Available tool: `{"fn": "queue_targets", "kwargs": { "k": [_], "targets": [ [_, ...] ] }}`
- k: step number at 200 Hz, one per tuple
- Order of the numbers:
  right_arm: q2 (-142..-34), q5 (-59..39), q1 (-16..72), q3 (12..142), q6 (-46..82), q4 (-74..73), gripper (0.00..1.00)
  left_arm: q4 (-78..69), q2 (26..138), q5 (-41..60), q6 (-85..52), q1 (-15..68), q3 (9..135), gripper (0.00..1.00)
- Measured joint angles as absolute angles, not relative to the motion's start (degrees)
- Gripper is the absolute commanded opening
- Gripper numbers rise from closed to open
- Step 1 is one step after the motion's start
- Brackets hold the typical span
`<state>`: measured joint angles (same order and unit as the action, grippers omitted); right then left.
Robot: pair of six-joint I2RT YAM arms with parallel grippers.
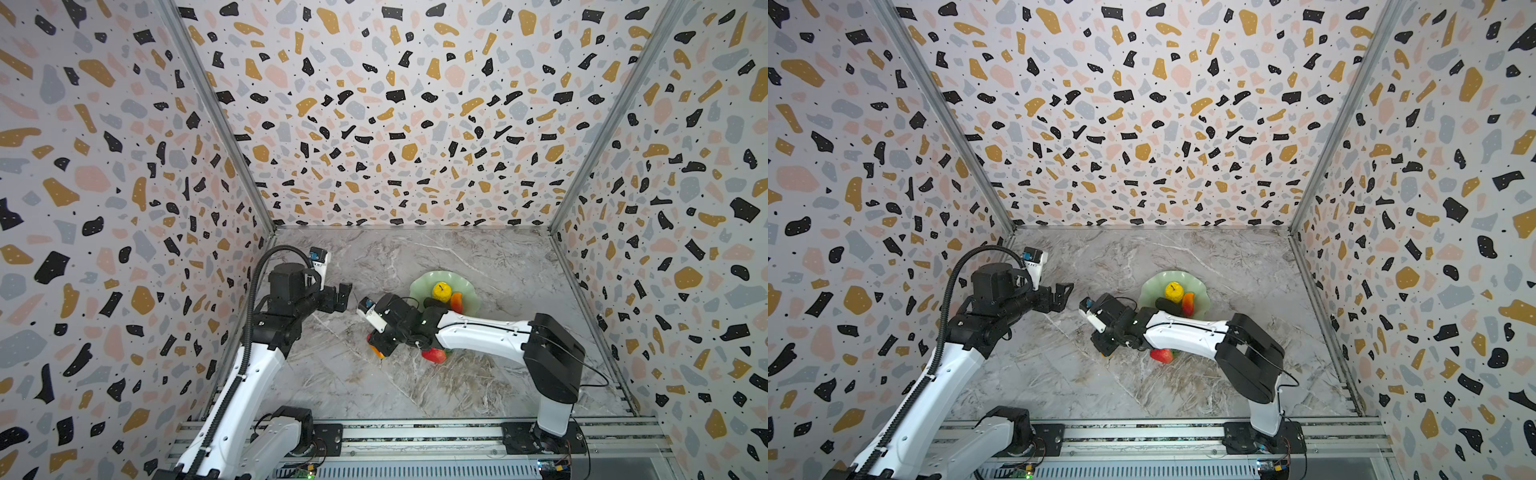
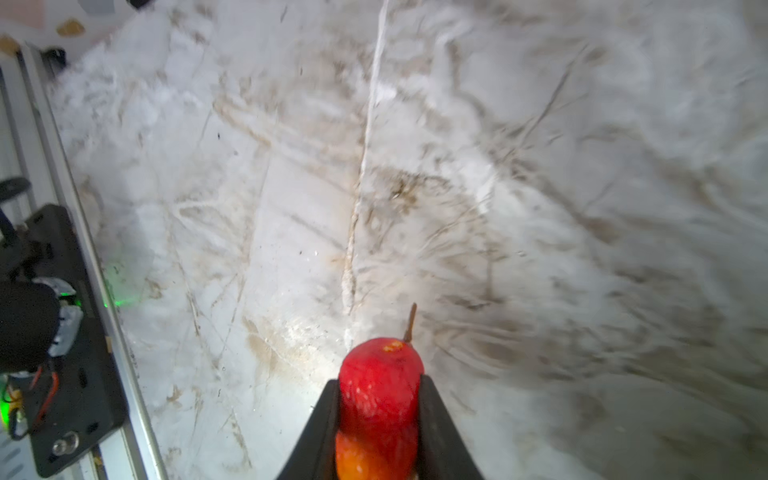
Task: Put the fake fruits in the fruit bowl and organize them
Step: 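Carry the second mango into the bowl beside the avocado and release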
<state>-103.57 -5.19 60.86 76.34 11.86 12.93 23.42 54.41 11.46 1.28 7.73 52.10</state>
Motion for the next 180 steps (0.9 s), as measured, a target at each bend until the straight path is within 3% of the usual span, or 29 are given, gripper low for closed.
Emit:
{"fn": "queue_targets", "kwargs": {
  "k": [46,86,180],
  "targets": [
    [-93.21,-1.72,51.24,72.12,10.13,13.02,0.0,23.33,54.37,11.46,1.28,7.73,52.1,1.0],
    [-93.03,1.1,42.96,69.21,9.98,12.36,0.0,23.29,54.37,11.46,1.28,7.73,52.1,1.0],
    [-102.87,3.18,42.46,68.03,8.64,9.76,0.0,23.24,54.39,11.49,1.28,7.73,52.1,1.0]
  ]
}}
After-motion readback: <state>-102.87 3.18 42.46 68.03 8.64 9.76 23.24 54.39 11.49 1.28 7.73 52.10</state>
